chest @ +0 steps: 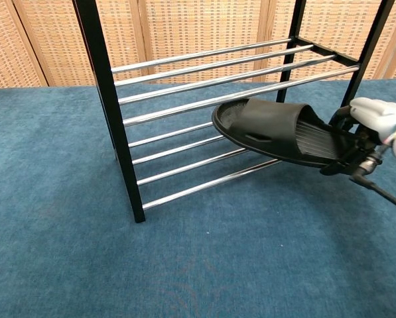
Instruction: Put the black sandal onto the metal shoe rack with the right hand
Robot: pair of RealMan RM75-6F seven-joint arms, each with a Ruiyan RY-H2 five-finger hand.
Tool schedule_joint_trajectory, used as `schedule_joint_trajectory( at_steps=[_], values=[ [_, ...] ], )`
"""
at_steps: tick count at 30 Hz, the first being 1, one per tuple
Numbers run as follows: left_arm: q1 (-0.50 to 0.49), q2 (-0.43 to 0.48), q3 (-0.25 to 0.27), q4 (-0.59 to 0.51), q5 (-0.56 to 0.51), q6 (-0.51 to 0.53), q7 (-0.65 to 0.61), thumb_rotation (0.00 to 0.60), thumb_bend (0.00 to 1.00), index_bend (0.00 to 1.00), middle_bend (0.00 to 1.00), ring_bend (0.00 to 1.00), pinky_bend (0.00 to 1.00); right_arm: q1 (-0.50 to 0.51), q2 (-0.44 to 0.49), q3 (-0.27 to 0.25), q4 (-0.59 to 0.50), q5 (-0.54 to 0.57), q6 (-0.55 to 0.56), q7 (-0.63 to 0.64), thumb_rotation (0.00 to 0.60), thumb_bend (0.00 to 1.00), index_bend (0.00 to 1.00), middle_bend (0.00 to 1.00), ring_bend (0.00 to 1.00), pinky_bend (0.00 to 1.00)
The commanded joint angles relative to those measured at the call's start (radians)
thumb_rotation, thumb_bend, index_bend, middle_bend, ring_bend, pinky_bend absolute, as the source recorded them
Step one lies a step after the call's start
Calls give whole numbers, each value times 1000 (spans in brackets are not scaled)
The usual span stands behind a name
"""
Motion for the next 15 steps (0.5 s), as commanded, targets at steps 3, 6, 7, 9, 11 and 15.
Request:
schedule_joint_trajectory(
  at_steps=[3, 6, 7, 9, 11, 15],
  values=[
    [-5, 7, -2, 2, -9, -14, -13, 600, 101, 0, 0, 0, 0, 65, -104, 61, 71, 76, 68, -67, 600, 585, 629, 729, 662, 804],
    [-7, 9, -3, 4, -12, -20, -21, 600, 101, 0, 0, 0, 0, 87, -147, 100, 95, 120, 88, -81, 600, 595, 629, 731, 669, 833],
    [-8, 10, -3, 5, -13, -22, -23, 600, 101, 0, 0, 0, 0, 92, -157, 111, 100, 132, 93, -84, 600, 597, 629, 733, 672, 836],
    [-11, 12, -4, 7, -16, -29, -27, 600, 101, 0, 0, 0, 0, 108, -182, 138, 119, 157, 107, -92, 600, 601, 629, 736, 677, 839],
    [-14, 13, -5, 9, -19, -35, -33, 600, 101, 0, 0, 0, 0, 121, -203, 160, 140, 173, 115, -92, 600, 608, 629, 739, 679, 842],
    [-18, 18, -8, 12, -27, -45, -47, 600, 101, 0, 0, 0, 0, 140, -240, 200, 191, 192, 121, -74, 600, 629, 629, 745, 685, 850]
  ],
)
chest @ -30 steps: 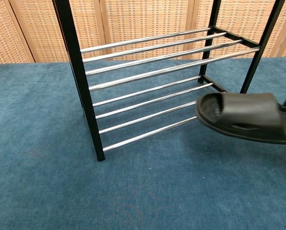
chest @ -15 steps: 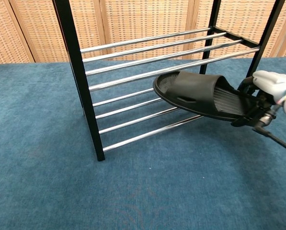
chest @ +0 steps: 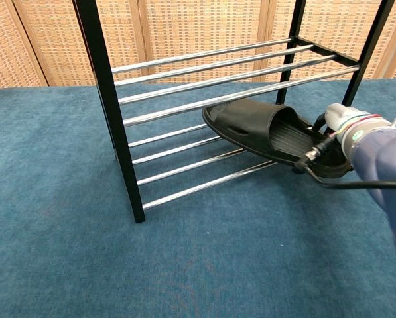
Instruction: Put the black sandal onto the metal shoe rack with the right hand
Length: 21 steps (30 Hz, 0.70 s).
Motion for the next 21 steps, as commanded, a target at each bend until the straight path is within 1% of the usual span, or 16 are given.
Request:
schedule_joint_trajectory(
  at_steps=[1, 5, 9, 15, 21],
  values=[
    [-3, 4, -3, 3, -7, -7, -10, 600, 101, 0, 0, 0, 0, 19, -36, 32, 50, 19, 9, 15, 600, 635, 629, 747, 685, 852],
    [-7, 8, -5, 5, -15, -17, -17, 600, 101, 0, 0, 0, 0, 34, -76, 71, 104, 36, 13, 45, 600, 643, 629, 752, 685, 863],
    [-12, 9, -7, 7, -25, -27, -21, 600, 101, 0, 0, 0, 0, 52, -105, 95, 141, 30, 21, 67, 600, 643, 629, 752, 686, 863],
    [-18, 12, -9, 6, -33, -38, -23, 600, 101, 0, 0, 0, 0, 90, -159, 109, 213, 16, 49, 63, 600, 643, 629, 752, 686, 863],
    [-19, 16, -12, 9, -42, -43, -35, 600, 101, 0, 0, 0, 0, 113, -199, 140, 284, 16, 71, 66, 600, 648, 629, 742, 686, 863]
  ],
)
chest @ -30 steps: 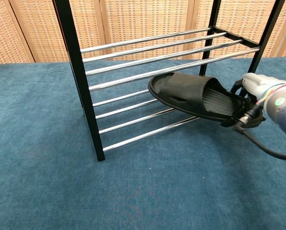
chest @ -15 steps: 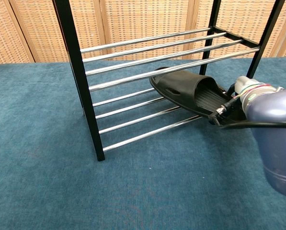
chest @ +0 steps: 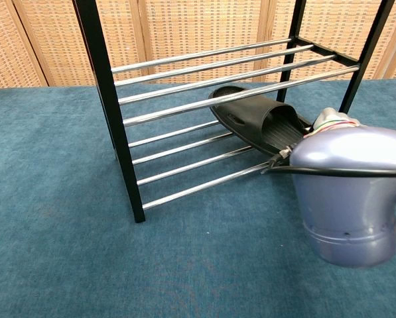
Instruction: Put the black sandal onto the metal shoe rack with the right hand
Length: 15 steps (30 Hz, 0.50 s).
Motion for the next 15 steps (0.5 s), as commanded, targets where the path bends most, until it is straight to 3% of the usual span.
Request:
schedule_joint_trajectory(
  at_steps=[1, 15],
  values=[
    [-2, 1, -1, 2, -5, -5, -5, 600, 100, 0, 0, 0, 0, 15, -24, 22, 38, -5, 23, 7, 600, 649, 629, 741, 686, 863],
    [-3, 11, 0, 3, -6, -12, -25, 600, 100, 0, 0, 0, 0, 46, -78, 61, 63, -49, 24, 37, 600, 649, 629, 724, 686, 863]
  ],
)
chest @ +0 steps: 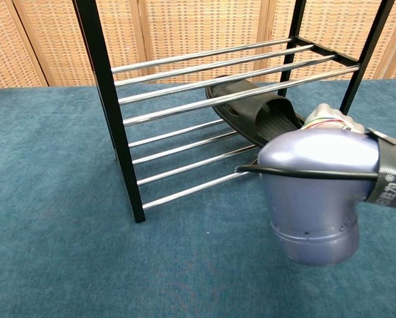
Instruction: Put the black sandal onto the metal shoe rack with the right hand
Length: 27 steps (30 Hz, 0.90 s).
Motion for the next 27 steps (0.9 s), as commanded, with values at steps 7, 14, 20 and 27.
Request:
schedule_joint_trajectory(
  at_steps=[7, 14, 20, 27],
  values=[
    [1, 6, -1, 4, -1, -2, -19, 600, 101, 0, 0, 0, 0, 3, -20, -11, 23, -41, -45, 39, 600, 649, 629, 692, 663, 863],
    [0, 9, 0, 7, 3, -5, -28, 600, 101, 0, 0, 0, 0, 2, -33, -12, 33, -72, -67, 70, 600, 434, 480, 526, 515, 822],
    [-1, 8, 1, 8, 3, -7, -27, 600, 101, 0, 0, 0, 0, -9, -35, -21, 12, -98, -92, 99, 600, 0, 198, 154, 131, 436],
    [-1, 9, 1, 9, 2, -7, -30, 600, 101, 0, 0, 0, 0, -17, -36, -20, 4, -127, -82, 115, 600, 0, 124, 1, 0, 98]
  ],
)
